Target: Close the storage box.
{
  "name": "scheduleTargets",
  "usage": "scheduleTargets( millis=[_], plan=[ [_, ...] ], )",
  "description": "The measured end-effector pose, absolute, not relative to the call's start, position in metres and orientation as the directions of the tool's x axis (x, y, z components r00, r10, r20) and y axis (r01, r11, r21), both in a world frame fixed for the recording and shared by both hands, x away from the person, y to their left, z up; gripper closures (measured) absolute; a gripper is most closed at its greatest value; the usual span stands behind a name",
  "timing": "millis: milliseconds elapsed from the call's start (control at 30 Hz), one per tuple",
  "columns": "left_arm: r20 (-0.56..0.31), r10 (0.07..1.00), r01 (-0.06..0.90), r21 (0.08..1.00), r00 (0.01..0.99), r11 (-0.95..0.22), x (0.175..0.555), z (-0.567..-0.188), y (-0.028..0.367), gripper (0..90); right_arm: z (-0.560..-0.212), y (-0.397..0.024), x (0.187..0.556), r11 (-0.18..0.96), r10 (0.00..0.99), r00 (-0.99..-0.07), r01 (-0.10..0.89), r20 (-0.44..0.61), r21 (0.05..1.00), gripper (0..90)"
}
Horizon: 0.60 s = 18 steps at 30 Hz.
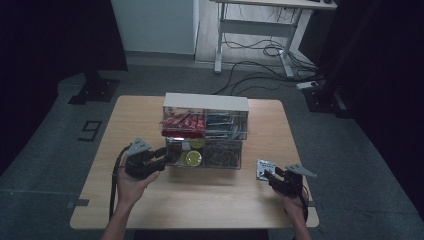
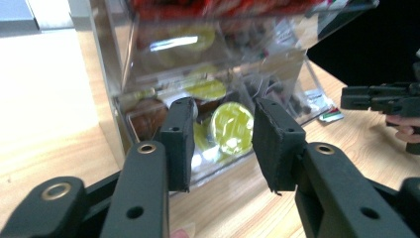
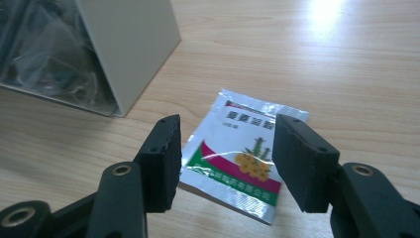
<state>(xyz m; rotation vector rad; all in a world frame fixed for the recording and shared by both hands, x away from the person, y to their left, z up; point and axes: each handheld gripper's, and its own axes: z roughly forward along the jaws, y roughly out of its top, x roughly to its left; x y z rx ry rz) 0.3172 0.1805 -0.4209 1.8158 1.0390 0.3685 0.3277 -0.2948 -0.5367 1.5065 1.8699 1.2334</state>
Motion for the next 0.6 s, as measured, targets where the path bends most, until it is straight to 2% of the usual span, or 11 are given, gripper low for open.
scheduleTargets(
  millis=[133,500,600],
  plan=[
    [-0.176,0.804,0.511,0.841,0.567,-0.176,0.319,-0.439,0.183,54.9,-0.536,-0.290,0.327,0.028,0.926,-0.333,0.532,0.179,0.846,44.7],
    [-0.156,0.828,0.566,0.795,0.538,-0.218,0.324,-0.490,0.189,50.6,-0.539,-0.282,0.327,0.070,0.916,-0.371,0.526,0.155,0.848,44.6],
    [-0.128,0.834,0.567,0.787,0.536,-0.244,0.325,-0.496,0.189,49.5,-0.541,-0.280,0.327,0.081,0.915,-0.376,0.530,0.148,0.844,44.5]
  ],
)
